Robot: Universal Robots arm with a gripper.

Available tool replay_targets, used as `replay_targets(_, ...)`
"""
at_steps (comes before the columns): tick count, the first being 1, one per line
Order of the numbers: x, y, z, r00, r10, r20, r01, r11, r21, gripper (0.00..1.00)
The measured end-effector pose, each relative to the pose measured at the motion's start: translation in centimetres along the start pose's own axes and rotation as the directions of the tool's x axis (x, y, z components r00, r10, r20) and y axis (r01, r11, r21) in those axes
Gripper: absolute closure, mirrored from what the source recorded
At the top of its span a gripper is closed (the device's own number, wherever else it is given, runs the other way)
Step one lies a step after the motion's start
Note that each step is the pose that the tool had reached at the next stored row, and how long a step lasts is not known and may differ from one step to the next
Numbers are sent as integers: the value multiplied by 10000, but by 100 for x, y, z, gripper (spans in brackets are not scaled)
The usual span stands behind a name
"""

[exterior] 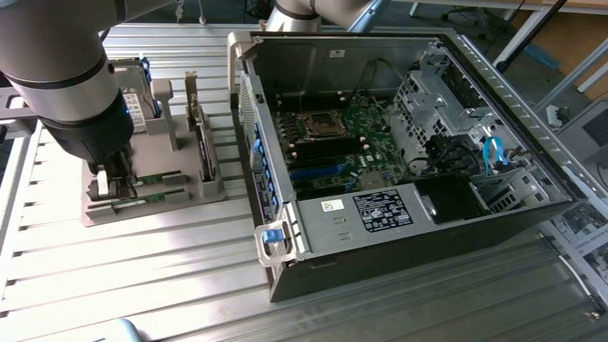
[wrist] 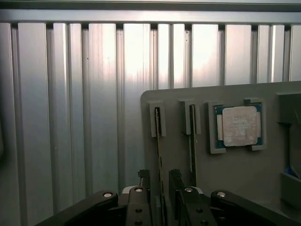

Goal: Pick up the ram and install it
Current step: 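Pick up the ram and move it above insertion slot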

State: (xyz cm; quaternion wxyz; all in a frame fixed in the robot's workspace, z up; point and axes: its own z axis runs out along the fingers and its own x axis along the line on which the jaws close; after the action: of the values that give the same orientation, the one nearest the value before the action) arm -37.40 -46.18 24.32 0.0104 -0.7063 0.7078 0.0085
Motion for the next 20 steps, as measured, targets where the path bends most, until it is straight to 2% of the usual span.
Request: replay_targets(20, 2, 0, 67, 10000, -27, -1, 27, 10000, -1, 70)
